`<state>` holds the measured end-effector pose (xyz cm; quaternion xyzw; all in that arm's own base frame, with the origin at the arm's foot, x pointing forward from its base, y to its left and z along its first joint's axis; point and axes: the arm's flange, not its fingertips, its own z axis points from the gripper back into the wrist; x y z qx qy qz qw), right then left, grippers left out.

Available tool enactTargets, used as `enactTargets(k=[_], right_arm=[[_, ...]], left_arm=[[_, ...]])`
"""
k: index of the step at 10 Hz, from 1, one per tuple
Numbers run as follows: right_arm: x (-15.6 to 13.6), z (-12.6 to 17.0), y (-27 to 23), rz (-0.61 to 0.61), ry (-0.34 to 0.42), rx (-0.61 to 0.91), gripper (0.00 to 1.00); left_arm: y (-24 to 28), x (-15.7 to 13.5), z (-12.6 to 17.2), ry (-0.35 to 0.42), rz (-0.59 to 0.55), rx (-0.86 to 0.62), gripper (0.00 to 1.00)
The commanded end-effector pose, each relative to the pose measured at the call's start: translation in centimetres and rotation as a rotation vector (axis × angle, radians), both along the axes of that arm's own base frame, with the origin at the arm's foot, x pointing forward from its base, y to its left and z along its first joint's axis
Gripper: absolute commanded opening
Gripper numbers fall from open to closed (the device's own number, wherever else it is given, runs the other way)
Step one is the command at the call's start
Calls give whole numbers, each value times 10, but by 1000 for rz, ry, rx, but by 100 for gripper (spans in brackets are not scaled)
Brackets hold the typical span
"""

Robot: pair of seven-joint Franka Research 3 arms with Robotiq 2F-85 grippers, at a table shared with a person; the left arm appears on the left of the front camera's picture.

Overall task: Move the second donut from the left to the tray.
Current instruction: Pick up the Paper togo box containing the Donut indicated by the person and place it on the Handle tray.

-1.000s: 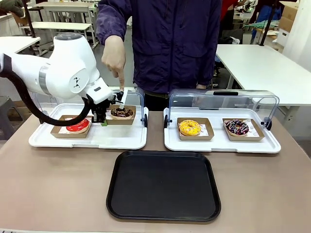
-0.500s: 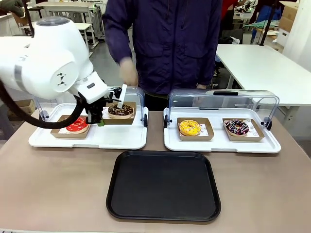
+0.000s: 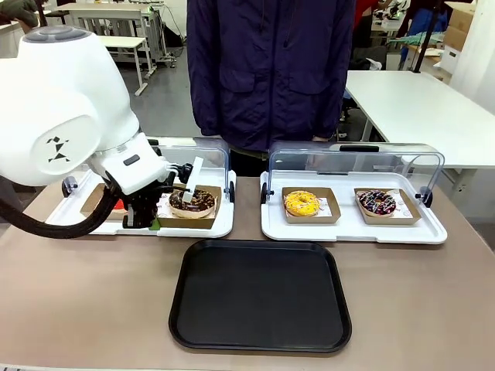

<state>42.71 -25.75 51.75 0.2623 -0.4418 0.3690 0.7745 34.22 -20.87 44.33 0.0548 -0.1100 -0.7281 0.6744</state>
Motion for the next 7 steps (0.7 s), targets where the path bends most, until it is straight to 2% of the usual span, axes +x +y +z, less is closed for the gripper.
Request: enactTargets(k=[1, 3, 5, 7], right_arm=[[0, 2, 1, 5, -6, -2, 100], [0, 2, 1, 5, -6, -2, 100], [0, 2, 1, 5, -6, -2, 100], [0, 2, 1, 5, -6, -2, 100]], left_arm=[[6, 13, 3, -30, 30, -20, 2], [3, 4, 1, -5, 7, -7, 2], [-35, -23, -13, -55, -63, -98, 2], [-66, -55, -29, -68, -54, -144, 2]])
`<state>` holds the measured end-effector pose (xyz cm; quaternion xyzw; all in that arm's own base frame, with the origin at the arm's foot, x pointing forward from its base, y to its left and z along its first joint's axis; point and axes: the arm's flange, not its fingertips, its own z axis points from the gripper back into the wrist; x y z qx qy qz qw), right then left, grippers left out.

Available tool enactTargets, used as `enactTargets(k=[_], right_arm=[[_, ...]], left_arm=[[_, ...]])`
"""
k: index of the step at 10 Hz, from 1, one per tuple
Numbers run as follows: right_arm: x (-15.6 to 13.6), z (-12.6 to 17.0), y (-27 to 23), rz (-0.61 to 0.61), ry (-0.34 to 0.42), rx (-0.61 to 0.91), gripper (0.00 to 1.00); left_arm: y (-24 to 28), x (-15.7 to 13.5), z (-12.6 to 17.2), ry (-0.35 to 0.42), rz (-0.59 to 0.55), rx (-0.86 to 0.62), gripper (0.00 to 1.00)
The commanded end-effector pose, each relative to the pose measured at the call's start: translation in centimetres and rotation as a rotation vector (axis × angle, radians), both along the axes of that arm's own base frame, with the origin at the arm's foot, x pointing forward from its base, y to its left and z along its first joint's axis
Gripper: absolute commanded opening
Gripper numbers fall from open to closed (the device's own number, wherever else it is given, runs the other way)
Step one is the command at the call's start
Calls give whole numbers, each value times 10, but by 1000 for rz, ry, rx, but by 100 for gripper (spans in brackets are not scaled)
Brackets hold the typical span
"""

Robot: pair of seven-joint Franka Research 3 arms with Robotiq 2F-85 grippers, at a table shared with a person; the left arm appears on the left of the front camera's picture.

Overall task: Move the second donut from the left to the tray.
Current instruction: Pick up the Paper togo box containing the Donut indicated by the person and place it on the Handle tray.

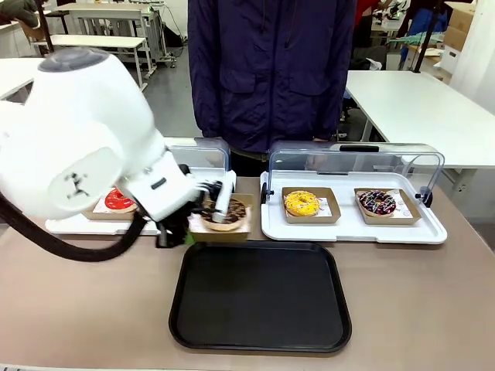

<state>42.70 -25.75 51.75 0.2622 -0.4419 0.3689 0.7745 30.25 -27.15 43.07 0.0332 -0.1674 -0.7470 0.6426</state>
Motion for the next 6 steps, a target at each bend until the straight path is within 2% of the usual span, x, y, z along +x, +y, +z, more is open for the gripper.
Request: enactTargets(k=[1, 3, 6], right_arm=[[0, 2, 1, 6, -6, -2, 100], [0, 2, 1, 6, -6, -2, 100], [0, 2, 1, 6, -6, -2, 100]], left_arm=[[-17, -29, -21, -13, 40, -57, 2], [-42, -53, -28, -18, 55, -53, 2], [-57, -67, -42, 26, 60, -4, 2]])
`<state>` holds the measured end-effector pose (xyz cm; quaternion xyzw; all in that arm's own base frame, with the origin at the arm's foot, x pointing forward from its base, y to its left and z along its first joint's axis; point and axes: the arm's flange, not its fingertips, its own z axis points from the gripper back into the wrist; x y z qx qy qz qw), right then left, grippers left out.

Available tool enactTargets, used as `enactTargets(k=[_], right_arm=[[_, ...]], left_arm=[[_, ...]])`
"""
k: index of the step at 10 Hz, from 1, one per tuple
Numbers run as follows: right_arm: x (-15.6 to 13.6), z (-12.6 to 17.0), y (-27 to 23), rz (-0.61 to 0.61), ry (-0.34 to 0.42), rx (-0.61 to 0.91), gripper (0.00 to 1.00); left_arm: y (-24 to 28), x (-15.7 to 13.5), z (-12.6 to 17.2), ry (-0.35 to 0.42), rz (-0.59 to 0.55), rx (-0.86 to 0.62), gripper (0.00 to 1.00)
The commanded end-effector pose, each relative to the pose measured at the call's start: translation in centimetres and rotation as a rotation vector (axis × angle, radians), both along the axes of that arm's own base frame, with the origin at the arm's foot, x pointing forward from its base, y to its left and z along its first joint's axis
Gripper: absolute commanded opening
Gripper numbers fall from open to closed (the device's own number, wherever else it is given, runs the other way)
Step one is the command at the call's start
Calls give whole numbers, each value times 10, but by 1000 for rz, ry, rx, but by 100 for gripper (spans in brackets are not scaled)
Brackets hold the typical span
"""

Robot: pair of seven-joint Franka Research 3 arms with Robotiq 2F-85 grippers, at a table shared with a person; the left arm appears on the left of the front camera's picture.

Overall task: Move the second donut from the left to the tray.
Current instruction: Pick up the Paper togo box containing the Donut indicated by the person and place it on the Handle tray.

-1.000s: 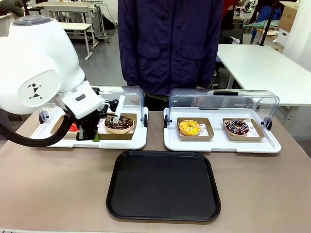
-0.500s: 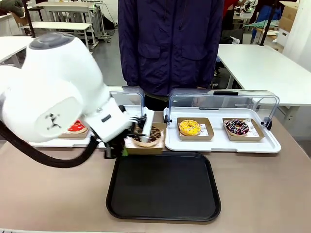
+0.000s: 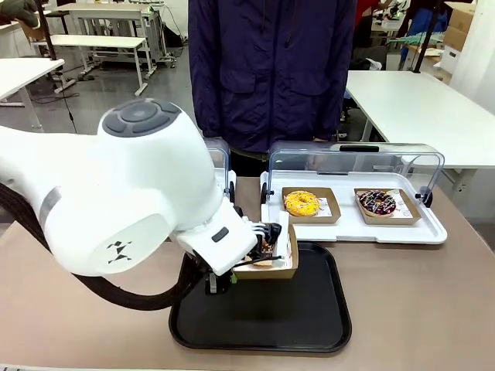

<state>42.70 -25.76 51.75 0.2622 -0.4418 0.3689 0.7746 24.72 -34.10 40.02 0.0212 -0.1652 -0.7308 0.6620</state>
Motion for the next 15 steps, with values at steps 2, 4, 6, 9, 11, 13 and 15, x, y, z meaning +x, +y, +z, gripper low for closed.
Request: enactTargets(k=[2, 4, 6, 9, 11, 13, 15], right_arm=[[0, 2, 1, 6, -6, -2, 100], [0, 2, 1, 6, -6, -2, 100], [0, 2, 1, 6, -6, -2, 100], [0, 2, 1, 6, -6, -2, 100], [0, 2, 1, 6, -6, -2, 100], [0, 2, 1, 6, -6, -2, 100], [0, 2, 1, 6, -6, -2, 100]], left_arm=[[9, -17, -27, 8, 19, 36, 2], [6, -20, -47, 16, 17, 55, 2], [3, -19, -65, 9, 16, 70, 2], [-2, -17, -82, 7, 12, 80, 2], [-5, -15, -90, 25, 7, 73, 2], [-8, -12, -93, 38, -1, 79, 2], [-8, -8, -93, 67, -11, 64, 58]])
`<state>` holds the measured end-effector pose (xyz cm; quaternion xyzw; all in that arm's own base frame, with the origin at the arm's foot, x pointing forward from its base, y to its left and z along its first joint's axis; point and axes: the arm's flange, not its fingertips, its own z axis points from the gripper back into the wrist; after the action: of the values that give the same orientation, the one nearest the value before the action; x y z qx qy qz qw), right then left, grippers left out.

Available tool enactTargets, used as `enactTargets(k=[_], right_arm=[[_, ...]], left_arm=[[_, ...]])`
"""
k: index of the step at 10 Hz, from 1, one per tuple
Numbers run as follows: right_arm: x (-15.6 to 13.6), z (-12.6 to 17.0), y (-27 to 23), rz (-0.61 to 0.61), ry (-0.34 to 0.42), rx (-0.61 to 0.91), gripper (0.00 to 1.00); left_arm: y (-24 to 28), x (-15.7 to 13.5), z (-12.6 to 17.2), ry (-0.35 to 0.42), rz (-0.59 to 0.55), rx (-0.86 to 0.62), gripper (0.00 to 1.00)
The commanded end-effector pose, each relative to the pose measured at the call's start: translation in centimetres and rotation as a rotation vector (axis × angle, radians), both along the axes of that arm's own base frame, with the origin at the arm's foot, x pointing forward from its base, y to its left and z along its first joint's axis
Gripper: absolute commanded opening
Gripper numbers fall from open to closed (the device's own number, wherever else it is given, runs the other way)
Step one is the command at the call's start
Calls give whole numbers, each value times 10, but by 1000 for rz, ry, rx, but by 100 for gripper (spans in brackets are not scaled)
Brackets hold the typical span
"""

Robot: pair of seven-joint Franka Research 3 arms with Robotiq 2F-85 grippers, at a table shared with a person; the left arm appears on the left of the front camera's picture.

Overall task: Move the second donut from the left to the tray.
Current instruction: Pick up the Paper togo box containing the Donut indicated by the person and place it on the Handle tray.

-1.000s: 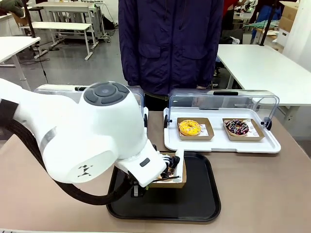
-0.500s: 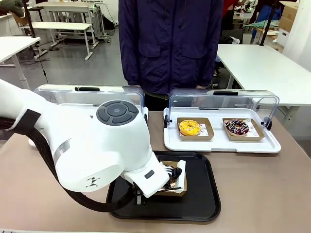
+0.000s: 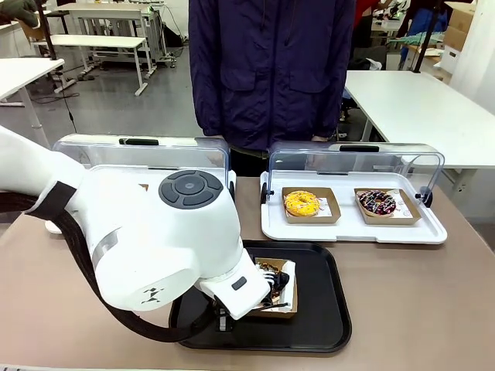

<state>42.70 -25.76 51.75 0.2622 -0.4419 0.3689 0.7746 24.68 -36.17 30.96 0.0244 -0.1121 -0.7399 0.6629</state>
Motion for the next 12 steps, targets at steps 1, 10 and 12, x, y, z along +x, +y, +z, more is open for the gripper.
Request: enactTargets(k=[1, 10, 12], right_arm=[[0, 2, 1, 6, -6, -2, 100], [0, 2, 1, 6, -6, -2, 100], [0, 2, 1, 6, -6, -2, 100]], left_arm=[[13, -7, 2, -4, 4, -13, 59], [27, 17, 89, 68, -28, -67, 96], [21, 15, 77, 15, 33, -49, 96]])
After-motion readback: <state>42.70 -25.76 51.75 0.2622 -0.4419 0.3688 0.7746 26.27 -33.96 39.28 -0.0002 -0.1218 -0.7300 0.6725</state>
